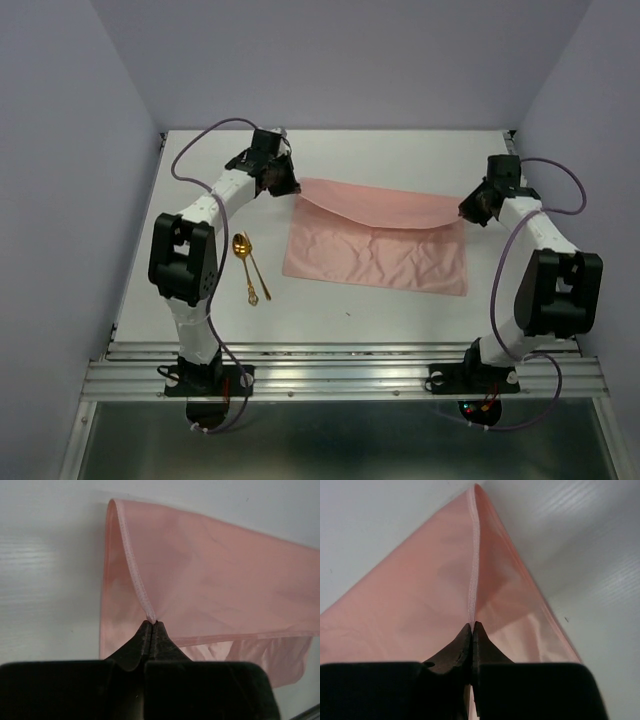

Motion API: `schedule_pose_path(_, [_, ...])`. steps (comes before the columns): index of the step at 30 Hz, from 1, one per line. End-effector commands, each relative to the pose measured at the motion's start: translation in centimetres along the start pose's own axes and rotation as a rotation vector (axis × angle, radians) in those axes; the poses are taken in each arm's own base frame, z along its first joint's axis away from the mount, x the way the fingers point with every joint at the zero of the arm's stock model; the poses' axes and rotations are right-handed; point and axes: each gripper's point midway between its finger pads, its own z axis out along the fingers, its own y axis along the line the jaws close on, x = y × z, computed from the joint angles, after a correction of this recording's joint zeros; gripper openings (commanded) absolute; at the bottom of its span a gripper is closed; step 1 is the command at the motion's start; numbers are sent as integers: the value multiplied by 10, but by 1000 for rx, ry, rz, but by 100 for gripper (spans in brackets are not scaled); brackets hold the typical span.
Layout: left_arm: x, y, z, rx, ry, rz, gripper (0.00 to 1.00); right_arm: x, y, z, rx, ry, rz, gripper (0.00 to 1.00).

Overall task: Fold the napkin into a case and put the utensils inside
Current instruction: Fold and flatten the napkin at the center of the board.

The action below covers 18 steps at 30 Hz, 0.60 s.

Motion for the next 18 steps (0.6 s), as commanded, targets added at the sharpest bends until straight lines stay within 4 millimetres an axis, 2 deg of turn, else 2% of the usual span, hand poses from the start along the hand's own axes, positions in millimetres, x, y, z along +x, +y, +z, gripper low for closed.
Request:
schedule_pose_path(1, [-5, -19, -53, 71, -79, 12, 0, -3, 1, -36, -73, -65, 18, 1])
schedule_pose_path(2, [10, -10, -52, 55, -52, 9, 0, 0, -2, -41, -70, -66, 18, 1])
schedule_pose_path(4, [17, -11, -66, 68, -54, 9, 0, 15, -15, -49, -57, -44, 15, 1])
schedule_pose_path(5, [30, -6, -72, 65, -40, 6, 0, 26, -24, -53, -52, -31, 14, 1])
schedule_pose_path(7, [43, -3, -77, 67, -34, -4, 0, 40, -32, -55, -46, -5, 21, 1])
schedule_pose_path(8, [60, 4, -81, 61, -19, -9, 0, 49, -37, -57, -44, 18, 24, 1])
schedule_pose_path(10, [72, 4, -84, 79, -17, -24, 0, 68, -50, -58, -34, 42, 43, 1])
schedule_pose_path(11, [85, 11, -86, 75, -2, -30, 0, 73, -54, -58, -31, 44, 54, 1])
schedule_pose_path(12, [92, 13, -85, 74, 6, -33, 0, 83, -55, -59, -52, 69, 60, 1])
schedule_pose_path(13, [94, 12, -85, 81, -1, -32, 0, 94, -64, -59, -39, 83, 79, 1])
schedule_pose_path(14, [106, 19, -82, 73, 17, -42, 0, 97, -65, -58, -44, 80, 86, 1])
schedule_pose_path(15, [109, 21, -80, 75, 17, -45, 0, 107, -70, -57, -50, 98, 91, 1])
schedule_pose_path(18, [121, 28, -73, 60, 36, -54, 0, 112, -76, -53, -32, 106, 87, 1])
